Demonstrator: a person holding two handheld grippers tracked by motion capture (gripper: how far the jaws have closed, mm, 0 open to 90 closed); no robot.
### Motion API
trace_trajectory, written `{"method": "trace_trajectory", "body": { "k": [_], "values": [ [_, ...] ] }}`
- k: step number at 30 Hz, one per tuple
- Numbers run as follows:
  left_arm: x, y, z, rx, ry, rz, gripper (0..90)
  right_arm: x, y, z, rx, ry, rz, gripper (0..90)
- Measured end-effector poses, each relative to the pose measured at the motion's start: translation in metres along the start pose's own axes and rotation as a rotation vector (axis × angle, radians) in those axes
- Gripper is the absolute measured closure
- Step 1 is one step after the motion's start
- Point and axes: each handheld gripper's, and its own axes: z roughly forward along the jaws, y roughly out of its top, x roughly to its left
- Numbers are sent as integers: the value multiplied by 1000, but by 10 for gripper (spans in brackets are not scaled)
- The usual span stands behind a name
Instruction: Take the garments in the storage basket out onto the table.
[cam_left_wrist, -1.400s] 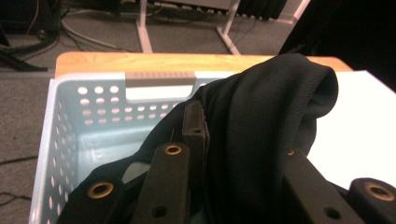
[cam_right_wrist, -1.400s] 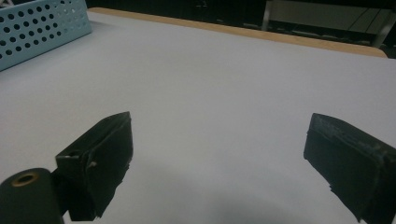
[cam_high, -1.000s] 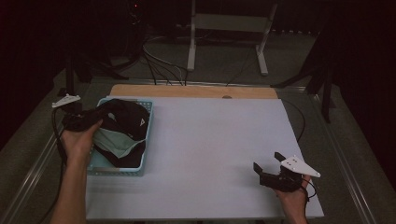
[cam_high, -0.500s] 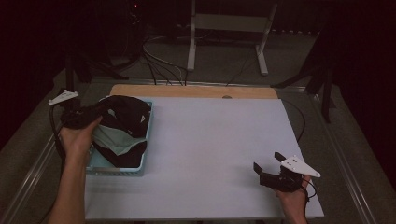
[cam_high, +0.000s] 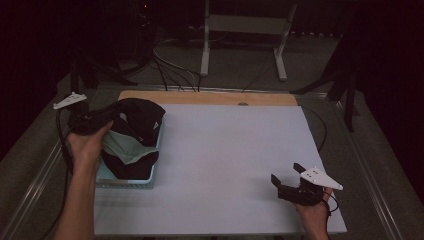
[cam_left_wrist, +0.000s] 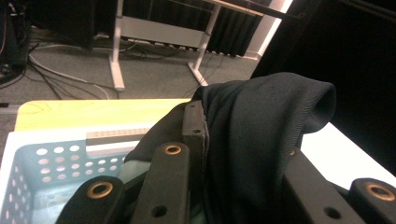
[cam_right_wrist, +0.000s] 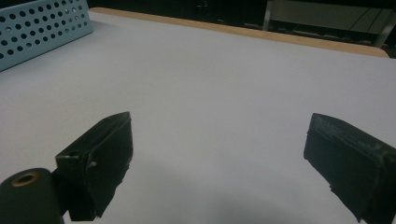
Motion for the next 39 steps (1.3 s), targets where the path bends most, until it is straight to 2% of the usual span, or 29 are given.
{"method": "trace_trajectory", "body": {
  "k": [24, 31, 39],
  "values": [
    [-17, 22, 2, -44, -65, 10, 778, 0, 0, 1, 2, 1, 0, 81],
    [-26, 31, 3, -61, -92, 25, 778, -1, 0, 1, 1, 5, 8, 80],
    [-40, 37, 13, -71, -134, 28, 778, -1, 0, 0, 0, 6, 10, 81]
  ]
}}
